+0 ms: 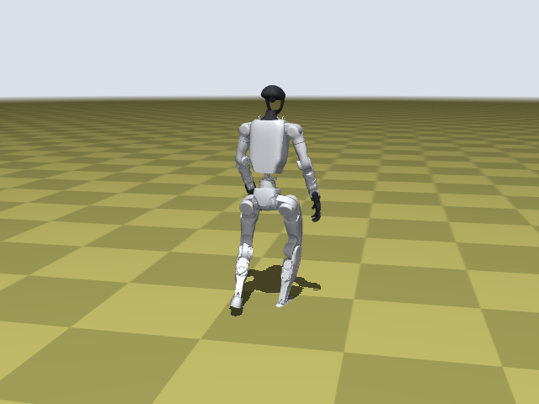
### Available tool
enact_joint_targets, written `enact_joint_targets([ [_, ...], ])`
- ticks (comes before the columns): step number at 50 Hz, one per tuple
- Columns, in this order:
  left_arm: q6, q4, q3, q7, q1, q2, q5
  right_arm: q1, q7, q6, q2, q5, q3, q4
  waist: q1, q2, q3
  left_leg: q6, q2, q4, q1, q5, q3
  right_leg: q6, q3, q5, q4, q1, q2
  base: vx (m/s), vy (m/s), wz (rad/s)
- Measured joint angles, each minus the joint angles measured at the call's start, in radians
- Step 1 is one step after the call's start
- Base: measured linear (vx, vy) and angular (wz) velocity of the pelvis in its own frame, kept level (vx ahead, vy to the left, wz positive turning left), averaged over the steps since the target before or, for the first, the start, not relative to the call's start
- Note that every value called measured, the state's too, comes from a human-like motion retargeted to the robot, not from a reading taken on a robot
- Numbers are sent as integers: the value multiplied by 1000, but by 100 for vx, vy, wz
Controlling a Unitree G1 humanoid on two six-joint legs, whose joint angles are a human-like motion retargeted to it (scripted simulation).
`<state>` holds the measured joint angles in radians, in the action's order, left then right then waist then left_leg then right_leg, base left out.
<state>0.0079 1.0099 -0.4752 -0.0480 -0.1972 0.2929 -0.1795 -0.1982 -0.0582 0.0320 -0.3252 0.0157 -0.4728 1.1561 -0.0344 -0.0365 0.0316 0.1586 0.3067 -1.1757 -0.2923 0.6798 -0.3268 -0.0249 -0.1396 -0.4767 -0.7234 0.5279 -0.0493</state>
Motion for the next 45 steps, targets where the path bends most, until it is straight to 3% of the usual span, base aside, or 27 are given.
enact_joint_targets([
  [5,2,37,-12,-9,23,-13,-47,-30,-7,-15,-12,-35,-28,-25,-13,13,-18,-5,-28,241,-53,44,-170,-24,-25,-33,56,-58,57,29,0,46],
  [11,16,128,1,-12,63,-30,-108,-22,-16,-37,-20,-95,-53,-27,-44,25,-54,-33,-72,468,-37,-48,-373,-31,-87,-89,39,-95,138,22,5,82],
  [15,28,176,26,-13,99,-45,-119,4,-22,-39,-18,-131,-64,-15,-42,35,-72,-30,-88,483,-24,-59,-408,-27,-125,-131,-9,-110,183,17,7,89],
  [23,42,193,64,15,90,-53,-99,69,-42,-29,1,-191,-87,-9,-2,60,-61,-5,-173,461,-34,-23,-244,-16,-207,-150,-201,-140,292,12,7,126],
  [28,39,154,36,60,35,-43,-97,67,-62,-29,21,-230,-134,-41,-4,101,-33,-5,-275,486,-39,-39,-84,-20,-116,-136,-358,-90,335,10,3,197],
  [38,10,32,-51,122,-52,9,-148,-56,-74,-34,40,-313,-294,-218,18,113,-48,-65,-344,593,-87,-124,238,-55,191,-34,-35,-9,150,10,-8,173],
  [42,7,0,-111,130,-61,6,-214,-119,-78,-49,34,-349,-359,-336,47,118,-62,-85,-360,599,-103,-144,334,-65,260,4,38,-12,109,6,-18,130],
  [45,13,8,-160,137,-39,-5,-265,-158,-68,-72,41,-366,-406,-430,71,128,-71,-96,-376,551,-129,-132,383,-55,259,-23,5,-7,107,3,-20,113],
])
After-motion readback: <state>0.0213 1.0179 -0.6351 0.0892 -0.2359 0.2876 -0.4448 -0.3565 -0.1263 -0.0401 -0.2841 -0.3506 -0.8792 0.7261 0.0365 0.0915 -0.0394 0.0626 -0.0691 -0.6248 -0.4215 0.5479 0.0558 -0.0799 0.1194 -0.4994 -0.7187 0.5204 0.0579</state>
